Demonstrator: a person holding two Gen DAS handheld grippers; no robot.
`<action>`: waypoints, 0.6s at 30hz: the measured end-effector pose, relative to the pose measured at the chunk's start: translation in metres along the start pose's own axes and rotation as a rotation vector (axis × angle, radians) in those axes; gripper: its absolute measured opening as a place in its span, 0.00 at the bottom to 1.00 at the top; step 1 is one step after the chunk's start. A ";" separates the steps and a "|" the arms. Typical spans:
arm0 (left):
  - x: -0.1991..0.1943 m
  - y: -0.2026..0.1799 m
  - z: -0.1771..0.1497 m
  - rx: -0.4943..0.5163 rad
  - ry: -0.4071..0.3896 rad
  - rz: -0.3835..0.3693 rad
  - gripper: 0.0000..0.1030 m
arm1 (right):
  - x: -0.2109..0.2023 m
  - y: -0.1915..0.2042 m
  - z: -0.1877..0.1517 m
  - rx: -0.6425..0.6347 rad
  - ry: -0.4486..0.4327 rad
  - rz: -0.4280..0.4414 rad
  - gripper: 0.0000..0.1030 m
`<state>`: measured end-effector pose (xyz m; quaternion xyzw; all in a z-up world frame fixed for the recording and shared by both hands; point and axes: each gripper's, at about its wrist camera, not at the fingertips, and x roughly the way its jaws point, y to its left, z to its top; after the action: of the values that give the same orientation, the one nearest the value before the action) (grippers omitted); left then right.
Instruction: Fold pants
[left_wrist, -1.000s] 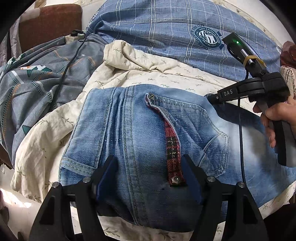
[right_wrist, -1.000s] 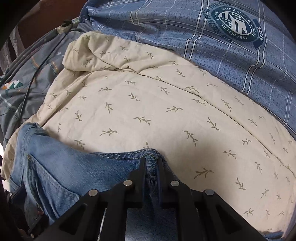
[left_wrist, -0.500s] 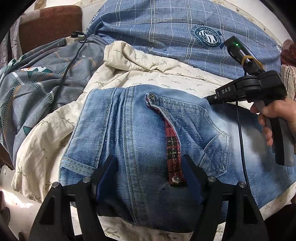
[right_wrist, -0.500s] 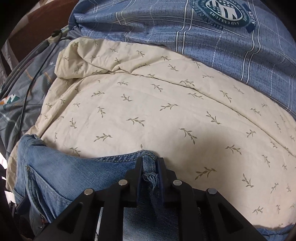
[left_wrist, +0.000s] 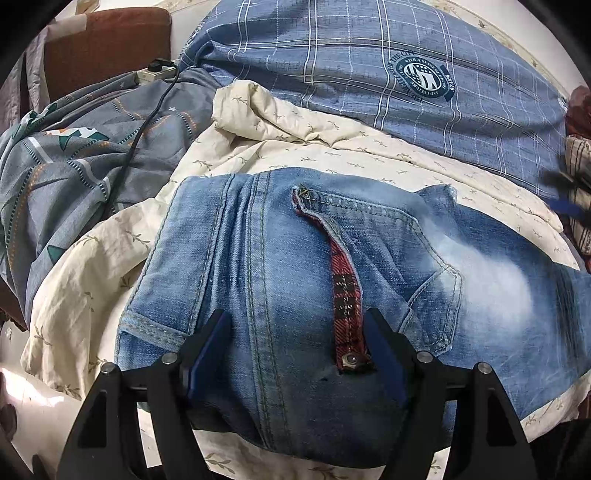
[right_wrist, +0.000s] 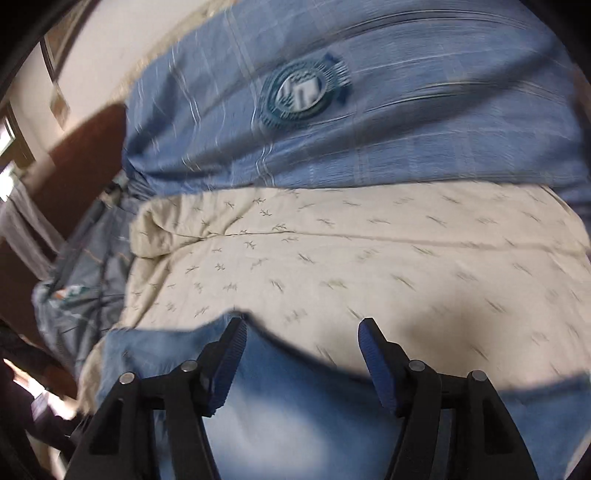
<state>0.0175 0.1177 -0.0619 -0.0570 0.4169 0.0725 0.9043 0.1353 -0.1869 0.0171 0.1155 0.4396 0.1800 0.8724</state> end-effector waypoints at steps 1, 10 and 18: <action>0.000 0.000 0.000 -0.003 0.000 0.000 0.73 | -0.017 -0.017 -0.011 0.037 -0.003 0.022 0.65; -0.002 -0.001 0.000 -0.006 -0.005 0.009 0.73 | -0.080 -0.187 -0.079 0.450 -0.061 0.149 0.65; -0.001 -0.002 -0.001 0.004 -0.015 0.013 0.74 | -0.056 -0.249 -0.086 0.631 -0.074 0.191 0.63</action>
<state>0.0160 0.1157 -0.0617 -0.0517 0.4106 0.0780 0.9070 0.0878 -0.4321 -0.0828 0.4272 0.4290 0.1114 0.7880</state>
